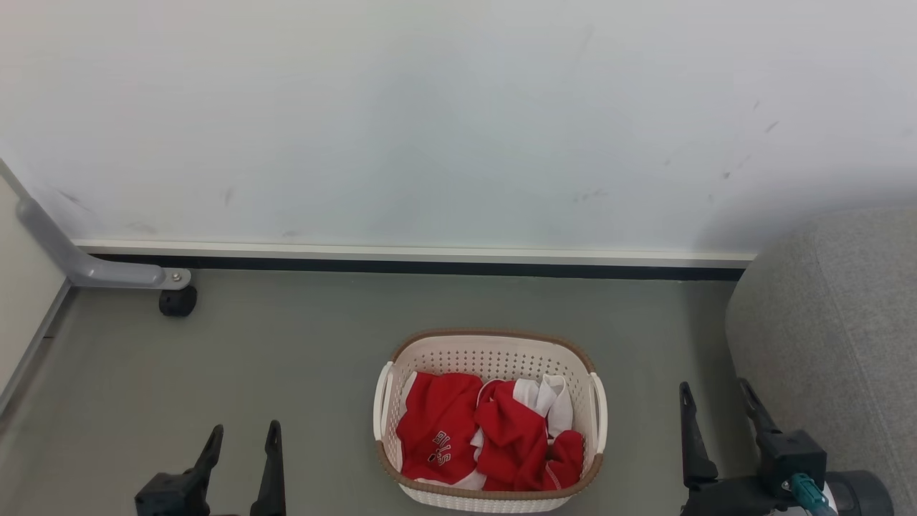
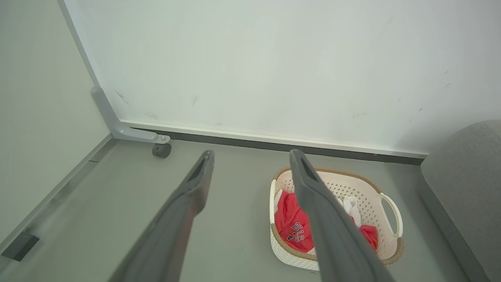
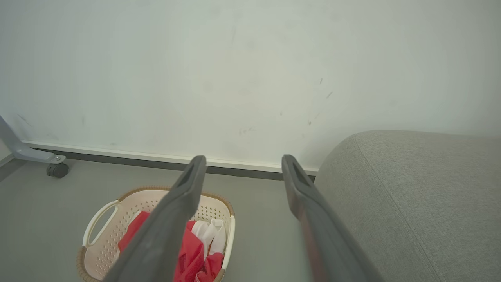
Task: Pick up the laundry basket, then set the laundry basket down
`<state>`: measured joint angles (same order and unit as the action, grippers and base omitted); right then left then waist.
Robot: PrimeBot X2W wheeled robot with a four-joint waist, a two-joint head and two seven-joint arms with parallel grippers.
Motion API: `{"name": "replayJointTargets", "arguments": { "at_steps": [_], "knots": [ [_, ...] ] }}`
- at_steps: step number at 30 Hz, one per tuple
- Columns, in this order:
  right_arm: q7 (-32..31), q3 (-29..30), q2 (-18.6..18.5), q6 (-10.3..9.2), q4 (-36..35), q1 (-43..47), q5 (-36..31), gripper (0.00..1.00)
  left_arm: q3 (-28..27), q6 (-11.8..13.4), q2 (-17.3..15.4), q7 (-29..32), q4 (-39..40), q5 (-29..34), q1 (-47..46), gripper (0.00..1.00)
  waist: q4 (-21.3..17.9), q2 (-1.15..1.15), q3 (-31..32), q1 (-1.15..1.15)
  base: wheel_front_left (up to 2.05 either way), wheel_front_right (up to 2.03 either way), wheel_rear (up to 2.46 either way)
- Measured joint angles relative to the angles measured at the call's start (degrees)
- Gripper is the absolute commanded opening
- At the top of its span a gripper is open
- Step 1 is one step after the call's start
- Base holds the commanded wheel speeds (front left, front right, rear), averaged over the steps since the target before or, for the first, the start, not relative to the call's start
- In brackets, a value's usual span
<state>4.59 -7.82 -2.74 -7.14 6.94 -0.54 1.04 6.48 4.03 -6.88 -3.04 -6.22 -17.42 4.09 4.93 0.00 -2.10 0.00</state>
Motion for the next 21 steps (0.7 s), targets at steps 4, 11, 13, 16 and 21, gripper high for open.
{"name": "replayJointTargets", "arguments": {
  "at_steps": [4, 11, 13, 16, 21],
  "knots": [
    [0.00, -0.02, 0.00, 0.00, -0.01, 0.01, 0.00, 1.00, 0.00, 0.00, 0.02, 0.00, 0.07, -0.05, 0.00, 1.00, 0.14, 0.00, 0.06, 0.00, 0.00, 0.00, 0.00],
    [-0.02, -0.10, 0.00, 0.00, -0.07, 0.03, 0.00, 1.00, 0.00, -0.02, 0.02, 0.00, 0.33, -0.08, 0.01, 1.00, 0.36, 0.00, -0.07, -0.01, 0.00, 0.00, 0.00],
    [-0.04, -0.11, 0.00, 0.00, -0.07, 0.05, 0.00, 1.00, 0.01, -0.02, 0.02, -0.01, 0.37, -0.09, 0.02, 1.00, 0.41, 0.00, -0.11, -0.01, 0.00, 0.00, 0.00],
    [-0.04, -0.14, 0.00, 0.00, -0.08, 0.05, 0.00, 1.00, 0.00, -0.02, 0.02, -0.01, 0.41, -0.14, 0.07, 1.00, 0.46, 0.00, -0.13, -0.01, 0.00, 0.00, 0.00],
    [-0.05, -0.20, 0.00, 0.00, -0.10, 0.05, 0.00, 1.00, 0.01, -0.01, 0.02, -0.02, 0.41, -0.14, 0.14, 1.00, 0.54, 0.00, -0.13, -0.01, 0.00, 0.00, 0.00]
  ]
}}
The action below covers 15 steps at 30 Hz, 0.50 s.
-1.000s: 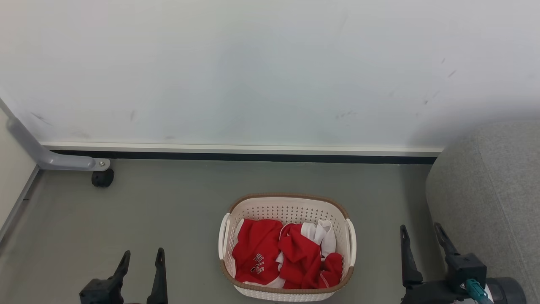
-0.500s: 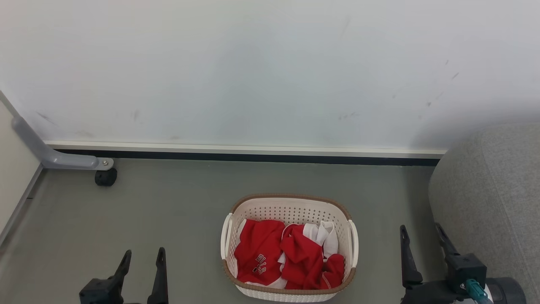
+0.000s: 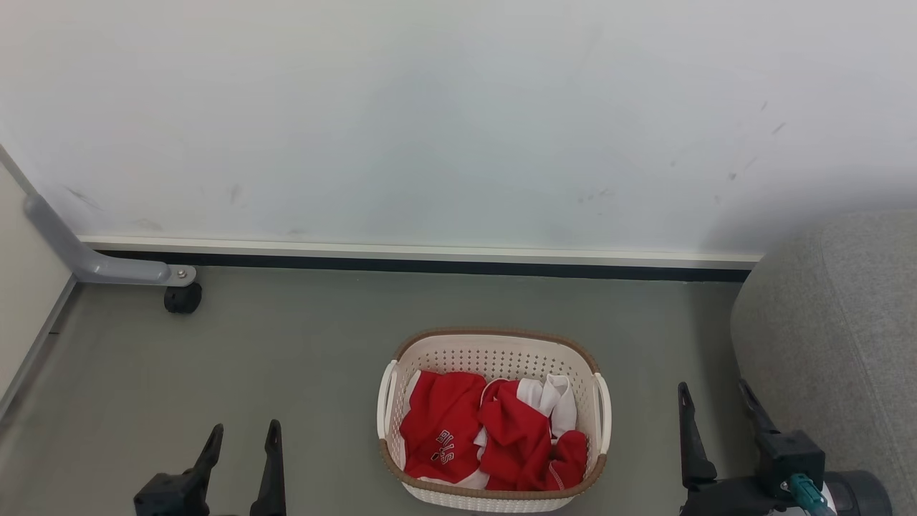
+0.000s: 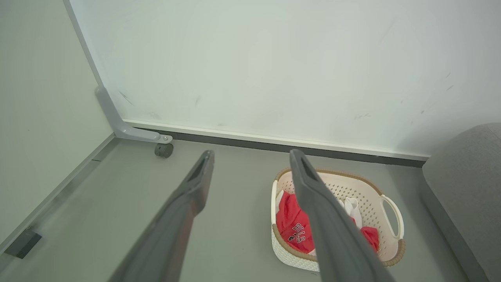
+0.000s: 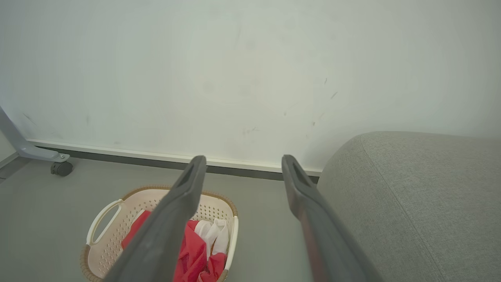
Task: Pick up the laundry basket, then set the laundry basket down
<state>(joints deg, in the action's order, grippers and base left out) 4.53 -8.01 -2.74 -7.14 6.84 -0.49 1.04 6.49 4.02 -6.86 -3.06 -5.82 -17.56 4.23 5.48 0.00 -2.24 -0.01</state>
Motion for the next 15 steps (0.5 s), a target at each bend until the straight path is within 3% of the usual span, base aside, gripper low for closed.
{"name": "replayJointTargets", "arguments": {
  "at_steps": [5, 6, 9, 15],
  "knots": [
    [-0.01, -0.02, 0.00, 0.00, 0.00, 0.00, 0.00, 1.00, 0.02, 0.00, 0.00, -0.05, 0.00, 0.00, 0.02, 1.00, 0.09, 0.00, 0.05, 0.00, 0.00, 0.00, 0.00],
    [-0.01, -0.04, 0.00, 0.00, 0.00, 0.00, 0.00, 0.00, 0.03, 0.01, -0.01, -0.05, 0.00, 0.01, 0.02, 0.00, 0.10, 0.00, 0.06, 0.00, 0.00, 0.00, 0.00],
    [0.01, -0.13, 0.20, 0.10, 3.52, 1.72, 0.07, 0.00, 0.13, -0.01, 0.79, 0.02, -3.46, -0.22, 1.09, 0.00, 0.11, 0.00, 0.06, 0.01, 0.00, 0.00, 0.00],
    [0.00, 0.68, 0.22, 0.97, 3.86, 1.59, 4.35, 0.00, -0.88, -0.57, 1.00, 0.94, -4.02, -4.46, 0.94, 0.00, -0.30, 0.00, 0.19, 0.01, 0.00, 0.00, 0.00]
  ]
}}
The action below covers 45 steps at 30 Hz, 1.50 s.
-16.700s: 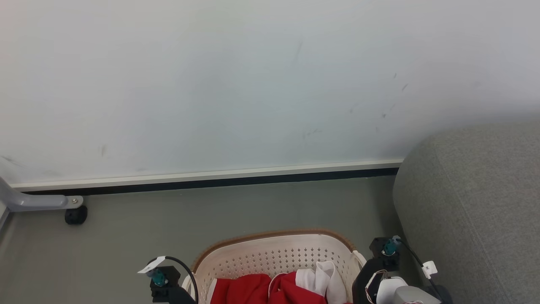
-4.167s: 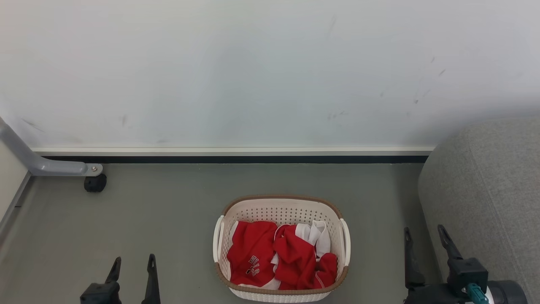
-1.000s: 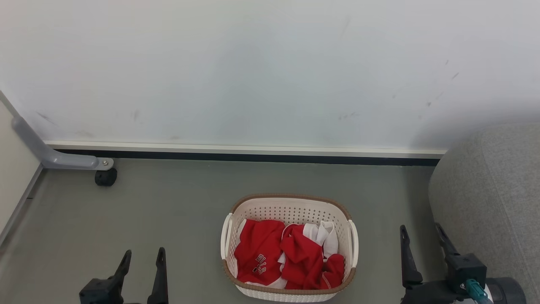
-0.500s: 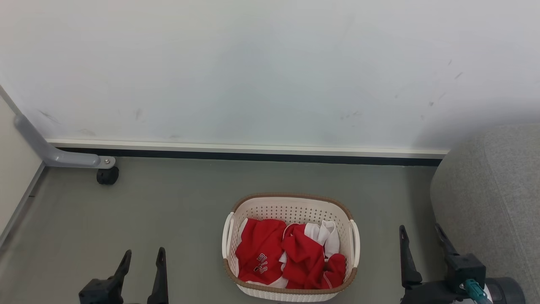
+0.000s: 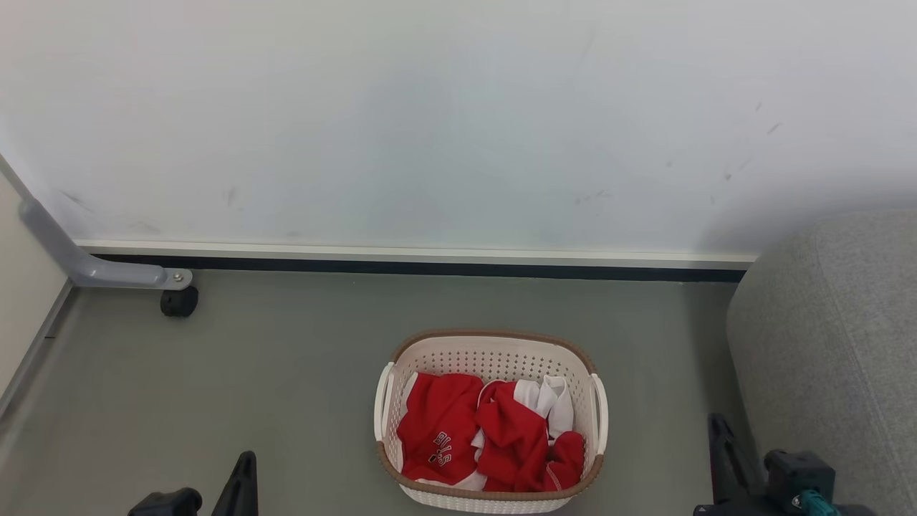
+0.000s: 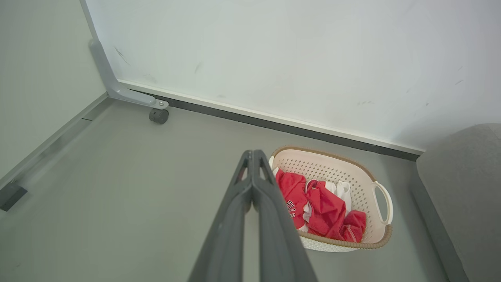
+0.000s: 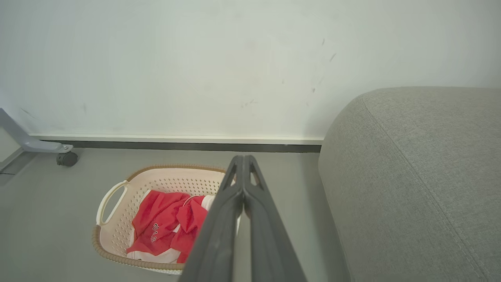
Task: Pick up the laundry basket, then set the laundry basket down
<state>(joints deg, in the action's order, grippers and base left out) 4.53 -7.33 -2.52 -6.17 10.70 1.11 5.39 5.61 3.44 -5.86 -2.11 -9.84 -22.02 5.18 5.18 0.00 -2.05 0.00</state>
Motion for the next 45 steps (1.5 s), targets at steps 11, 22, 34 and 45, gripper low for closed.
{"name": "replayJointTargets", "arguments": {
  "at_steps": [11, 22, 34, 45],
  "knots": [
    [-2.80, 3.23, 0.04, 2.68, 1.24, -0.73, 20.19, 0.00, -2.24, -2.04, 0.67, 2.01, -1.41, -14.94, -1.49, 0.00, -1.16, 0.00, 0.45, 0.00, 0.00, 0.00, 0.00],
    [-4.48, 5.27, 0.07, 4.32, 2.19, -1.75, 31.63, 0.00, -3.71, -3.50, 1.02, 3.15, -2.37, -24.71, -2.74, 0.00, -1.85, 0.00, 0.70, 0.00, 0.00, 0.00, 0.00],
    [-6.01, 7.58, 0.09, 6.41, 3.09, -2.94, 44.57, 0.00, -5.43, -5.05, 1.66, 4.55, -3.44, -35.28, -4.15, 0.00, -2.65, 0.00, 1.00, 0.00, 0.00, 0.00, 0.00],
    [-7.30, 9.55, 0.10, 8.20, 4.13, -3.49, 55.73, 0.00, -6.91, -6.53, 2.19, 5.64, -4.41, -43.95, -5.60, 0.00, -3.33, 0.00, 1.25, 0.00, 0.00, 0.00, 0.00]
  ]
}}
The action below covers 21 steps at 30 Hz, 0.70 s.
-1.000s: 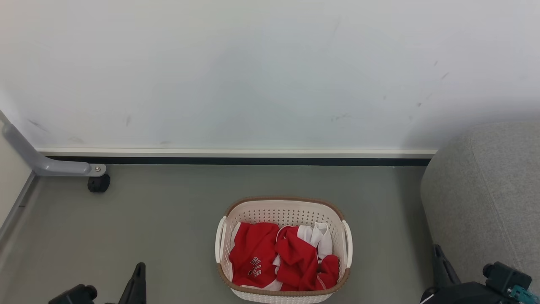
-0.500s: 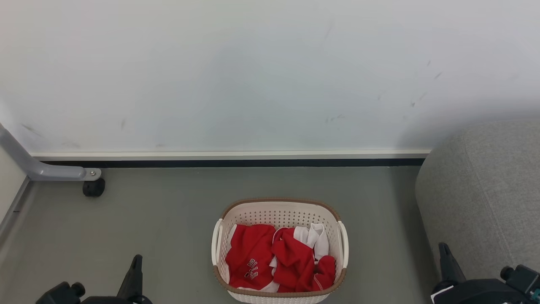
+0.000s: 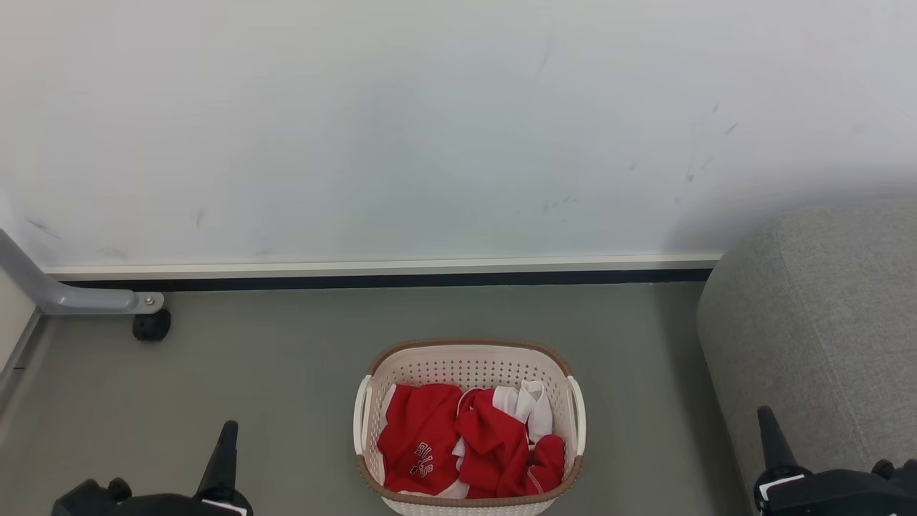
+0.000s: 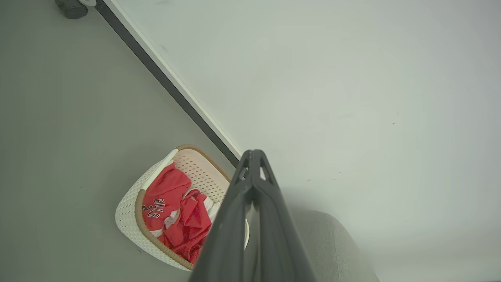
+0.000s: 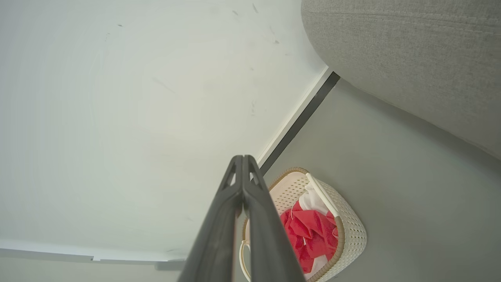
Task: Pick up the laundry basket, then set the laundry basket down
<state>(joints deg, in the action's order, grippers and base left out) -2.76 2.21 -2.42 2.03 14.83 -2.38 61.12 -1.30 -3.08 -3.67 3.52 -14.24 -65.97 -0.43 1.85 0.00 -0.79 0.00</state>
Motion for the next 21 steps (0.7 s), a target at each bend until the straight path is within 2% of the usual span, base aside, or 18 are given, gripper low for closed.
{"name": "replayJointTargets", "arguments": {
  "at_steps": [21],
  "knots": [
    [-2.30, 3.34, 0.00, 3.04, 1.31, -1.79, 19.45, 0.00, -2.48, -2.52, 0.62, 2.00, -1.70, -16.40, -2.56, 0.00, -1.20, 0.00, 0.44, 0.00, 0.00, 0.00, 0.00]
  ]
}}
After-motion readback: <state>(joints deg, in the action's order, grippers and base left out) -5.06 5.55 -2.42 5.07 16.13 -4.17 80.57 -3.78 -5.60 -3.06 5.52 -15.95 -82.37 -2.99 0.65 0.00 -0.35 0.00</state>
